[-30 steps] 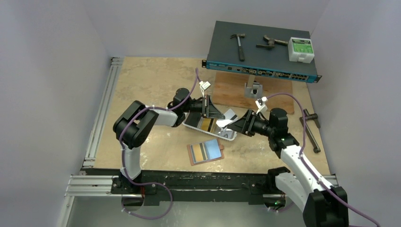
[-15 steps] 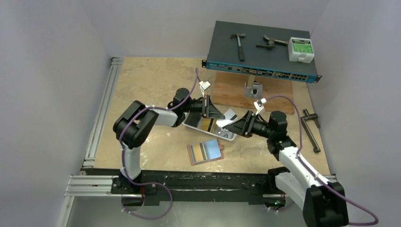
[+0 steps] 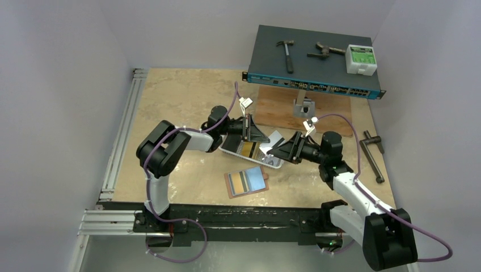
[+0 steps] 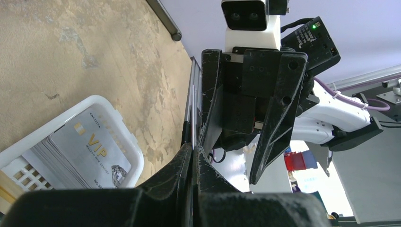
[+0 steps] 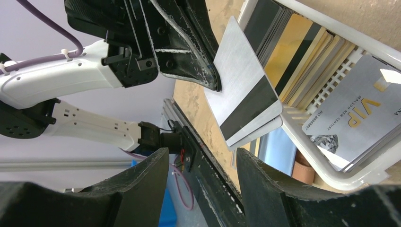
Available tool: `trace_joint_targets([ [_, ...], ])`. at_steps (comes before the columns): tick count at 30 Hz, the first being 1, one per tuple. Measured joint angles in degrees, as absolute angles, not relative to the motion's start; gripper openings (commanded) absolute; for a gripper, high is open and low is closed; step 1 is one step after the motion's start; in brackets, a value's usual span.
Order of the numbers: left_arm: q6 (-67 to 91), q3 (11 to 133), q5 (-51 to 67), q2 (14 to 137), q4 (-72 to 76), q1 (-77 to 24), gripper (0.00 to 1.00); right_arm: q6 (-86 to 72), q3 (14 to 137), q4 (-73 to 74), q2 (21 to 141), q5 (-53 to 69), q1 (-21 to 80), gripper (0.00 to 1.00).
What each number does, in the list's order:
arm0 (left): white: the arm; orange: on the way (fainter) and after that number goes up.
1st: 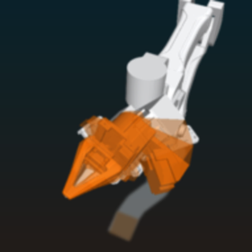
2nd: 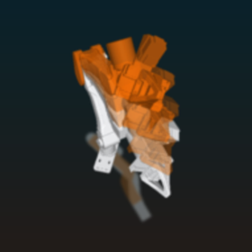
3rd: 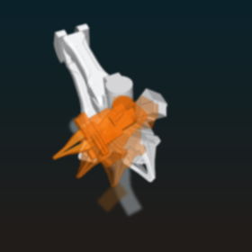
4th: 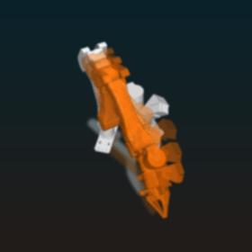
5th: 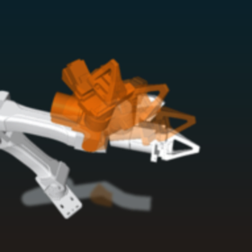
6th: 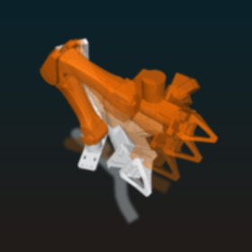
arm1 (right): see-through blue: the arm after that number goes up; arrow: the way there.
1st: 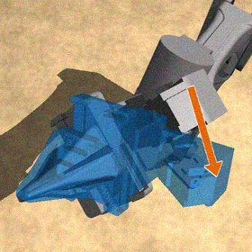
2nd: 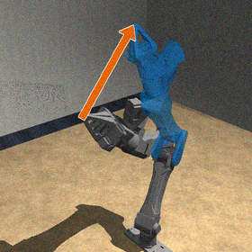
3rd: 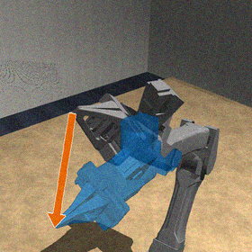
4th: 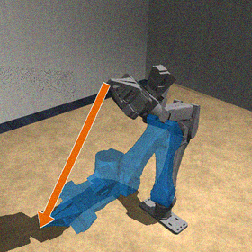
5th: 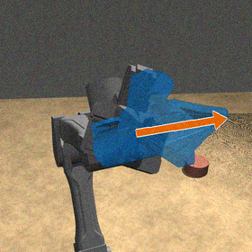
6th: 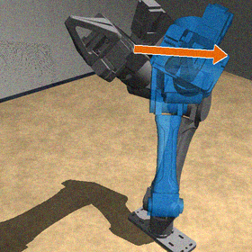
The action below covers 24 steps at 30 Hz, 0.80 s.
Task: Put the credit cards into the card holder
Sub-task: Place the credit card in the storage box.
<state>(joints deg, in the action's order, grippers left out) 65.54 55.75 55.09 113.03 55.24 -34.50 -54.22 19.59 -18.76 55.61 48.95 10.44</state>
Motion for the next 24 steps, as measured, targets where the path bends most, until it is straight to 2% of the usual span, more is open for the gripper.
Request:
trace_joint_targets([
  [24, 66.59, 55.75, 55.13, 113.25, 56.42, -34.50, 0.00, -53.93, 20.99, -18.74, 56.38, 48.58, 10.44, 0.54],
])
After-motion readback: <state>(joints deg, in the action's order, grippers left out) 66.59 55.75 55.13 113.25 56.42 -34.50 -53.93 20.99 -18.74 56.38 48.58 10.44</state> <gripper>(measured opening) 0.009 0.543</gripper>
